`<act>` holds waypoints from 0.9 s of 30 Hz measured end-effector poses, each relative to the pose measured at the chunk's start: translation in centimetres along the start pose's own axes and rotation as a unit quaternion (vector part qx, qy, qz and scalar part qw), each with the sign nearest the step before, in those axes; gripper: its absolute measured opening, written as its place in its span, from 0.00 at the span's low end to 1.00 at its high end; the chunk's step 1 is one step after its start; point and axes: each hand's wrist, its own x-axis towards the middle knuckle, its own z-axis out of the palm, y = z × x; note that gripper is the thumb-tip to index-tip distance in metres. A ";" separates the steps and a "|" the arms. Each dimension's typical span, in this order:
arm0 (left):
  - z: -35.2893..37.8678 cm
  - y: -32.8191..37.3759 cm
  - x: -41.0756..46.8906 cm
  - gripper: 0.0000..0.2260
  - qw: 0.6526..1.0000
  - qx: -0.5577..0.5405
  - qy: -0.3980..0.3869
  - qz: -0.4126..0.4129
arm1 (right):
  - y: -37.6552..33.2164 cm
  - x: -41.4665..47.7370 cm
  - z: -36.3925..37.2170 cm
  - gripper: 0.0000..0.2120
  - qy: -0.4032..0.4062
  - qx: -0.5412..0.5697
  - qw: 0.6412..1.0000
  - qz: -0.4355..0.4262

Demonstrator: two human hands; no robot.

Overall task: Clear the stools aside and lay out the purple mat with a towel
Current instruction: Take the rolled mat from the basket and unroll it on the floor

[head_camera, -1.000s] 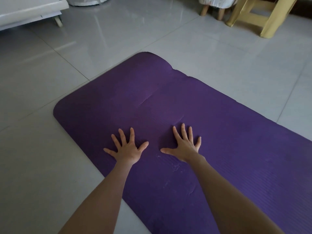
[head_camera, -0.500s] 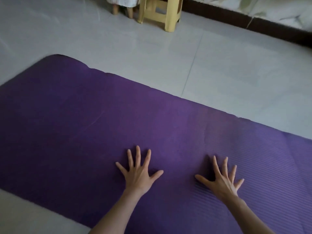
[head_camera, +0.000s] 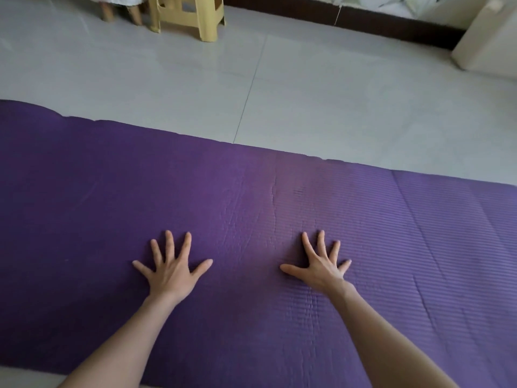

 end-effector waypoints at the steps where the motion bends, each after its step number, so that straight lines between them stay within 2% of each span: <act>1: 0.2 0.8 -0.4 0.38 1.000 0.003 0.008 0.013 | 0.4 -0.2 -0.3 0.50 0.004 0.006 1.000 -0.002; 3: 0.9 3.8 -1.6 0.37 0.998 0.013 0.009 0.055 | 2.6 -1.0 -0.8 0.50 0.019 0.014 1.000 0.007; 8: 4.6 14.4 -4.5 0.39 0.986 0.036 -0.021 0.162 | 13.6 -3.6 -2.2 0.51 0.037 0.030 0.997 0.053; 12: 7.2 20.8 -6.5 0.40 0.974 0.064 -0.058 0.211 | 20.8 -5.2 -3.0 0.50 0.043 0.027 0.995 0.087; 17: 9.4 23.9 -7.6 0.40 0.974 0.099 -0.050 0.197 | 26.0 -5.9 -3.0 0.49 0.027 0.032 0.995 0.092; 27: 8.4 25.3 -8.0 0.42 0.978 0.100 -0.069 0.167 | 27.0 -5.8 -2.6 0.49 0.042 0.041 0.996 0.060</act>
